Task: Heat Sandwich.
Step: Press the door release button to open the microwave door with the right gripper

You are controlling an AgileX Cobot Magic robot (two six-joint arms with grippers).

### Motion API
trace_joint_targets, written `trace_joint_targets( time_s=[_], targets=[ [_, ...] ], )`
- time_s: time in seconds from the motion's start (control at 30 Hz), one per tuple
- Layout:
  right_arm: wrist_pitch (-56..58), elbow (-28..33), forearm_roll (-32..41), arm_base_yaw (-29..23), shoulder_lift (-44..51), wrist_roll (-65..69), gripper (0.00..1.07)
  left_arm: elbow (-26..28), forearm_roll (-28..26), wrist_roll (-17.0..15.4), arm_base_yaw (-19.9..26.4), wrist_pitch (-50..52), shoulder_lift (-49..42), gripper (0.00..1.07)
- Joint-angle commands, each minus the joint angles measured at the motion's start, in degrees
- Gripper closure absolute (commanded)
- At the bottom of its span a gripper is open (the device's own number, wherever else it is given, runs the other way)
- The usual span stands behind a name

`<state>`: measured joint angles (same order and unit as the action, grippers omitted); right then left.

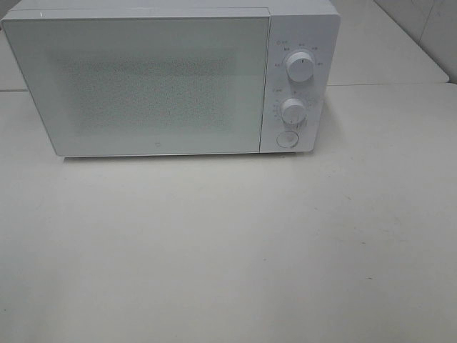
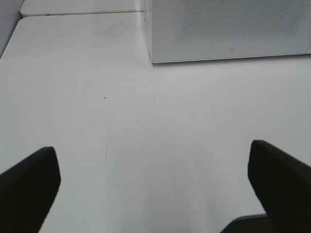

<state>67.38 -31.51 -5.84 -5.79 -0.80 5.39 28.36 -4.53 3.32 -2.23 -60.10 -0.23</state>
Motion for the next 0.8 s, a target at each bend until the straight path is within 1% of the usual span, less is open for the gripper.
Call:
trace_joint_targets(
  time_s=[0.03, 0.1, 0.2, 0.33, 0.8],
  targets=[
    [-2.86, 0.34, 1.09, 2.52, 2.69, -0.69, 0.31, -0.17, -0.06, 0.00, 0.17, 0.69, -1.26, 0.09],
    [-3.55, 0.63, 1.95, 3.72, 2.58, -0.63, 0.31, -0.17, -0.06, 0.00, 0.17, 0.69, -1.26, 0.09],
    [-5.27, 0.80, 2.46, 3.78, 2.58, -0.46, 0.31, -0.17, -0.06, 0.00, 0.17, 0.69, -1.26, 0.09],
    [-7.85, 2.69, 2.35, 3.78, 2.58, -0.63, 0.31, -0.17, -0.06, 0.00, 0.17, 0.69, -1.26, 0.09],
    [-7.85, 2.69, 2.29, 3.78, 2.58, -0.57, 0.31, -0.17, -0.06, 0.00, 0.17, 0.69, -1.26, 0.09]
  ],
)
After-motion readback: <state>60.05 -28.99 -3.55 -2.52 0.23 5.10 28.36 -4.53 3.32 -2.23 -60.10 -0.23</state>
